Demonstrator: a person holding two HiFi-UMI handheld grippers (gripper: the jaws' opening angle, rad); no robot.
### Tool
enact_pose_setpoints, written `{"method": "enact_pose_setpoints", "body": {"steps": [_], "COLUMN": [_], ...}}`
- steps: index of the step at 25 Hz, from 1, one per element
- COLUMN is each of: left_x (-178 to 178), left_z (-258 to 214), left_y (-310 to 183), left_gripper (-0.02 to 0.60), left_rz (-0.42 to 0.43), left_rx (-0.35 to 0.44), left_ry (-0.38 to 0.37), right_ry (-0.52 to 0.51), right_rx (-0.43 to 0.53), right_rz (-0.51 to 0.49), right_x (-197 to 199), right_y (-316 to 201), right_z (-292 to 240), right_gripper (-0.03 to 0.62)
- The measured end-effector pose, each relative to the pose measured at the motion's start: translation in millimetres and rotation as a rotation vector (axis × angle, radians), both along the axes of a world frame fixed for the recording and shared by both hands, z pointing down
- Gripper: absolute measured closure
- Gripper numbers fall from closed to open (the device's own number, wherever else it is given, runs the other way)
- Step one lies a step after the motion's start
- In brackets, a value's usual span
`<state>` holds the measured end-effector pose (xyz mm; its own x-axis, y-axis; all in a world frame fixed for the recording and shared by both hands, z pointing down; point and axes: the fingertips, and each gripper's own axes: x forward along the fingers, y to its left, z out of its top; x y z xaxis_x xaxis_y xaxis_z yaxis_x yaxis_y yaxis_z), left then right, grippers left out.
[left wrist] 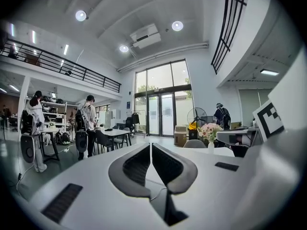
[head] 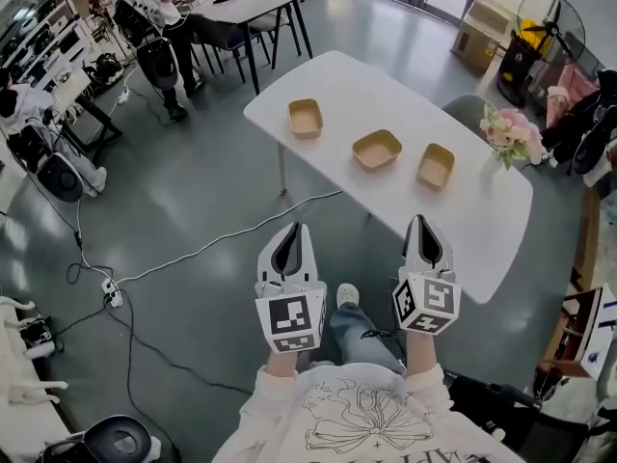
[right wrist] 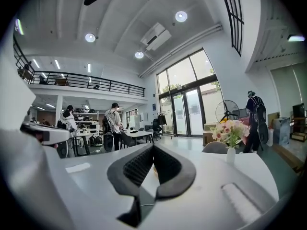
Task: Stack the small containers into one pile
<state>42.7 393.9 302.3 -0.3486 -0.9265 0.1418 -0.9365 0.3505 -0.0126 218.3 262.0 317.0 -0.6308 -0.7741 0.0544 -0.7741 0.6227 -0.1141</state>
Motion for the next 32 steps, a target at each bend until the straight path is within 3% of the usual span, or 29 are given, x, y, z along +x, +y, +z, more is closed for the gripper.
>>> {"method": "enact_pose_setpoints", "body": {"steps": [9, 19, 27, 32], "left_x": [-53, -91, -119, -135], "left_z": [-13, 7, 29, 49], "left_y": [-109, -190, -250, -297], "left_gripper": [0.565, 0.565, 0.565, 0.565], "left_rz": [-0.054, -0.078, -0.035, 0.038], "left_rx": [0.015, -0.036, -0.086, -0.123], "left_ry": [0.002, 0.022, 0.044, 0.062], "right_ry": [-0.015, -0.011, 0.019, 0.032], "right_rx": [-0.021, -0.110, -0.199, -0.268], "right_rz": [-0.047, -0.055, 0.000, 0.056], "right_x": [-57, -91, -106, -116], "right_y": [-124, -211, -257, -285], "right_z": [-6, 23, 61, 88], "right_gripper": [0.582, 0.582, 0.582, 0.570]}}
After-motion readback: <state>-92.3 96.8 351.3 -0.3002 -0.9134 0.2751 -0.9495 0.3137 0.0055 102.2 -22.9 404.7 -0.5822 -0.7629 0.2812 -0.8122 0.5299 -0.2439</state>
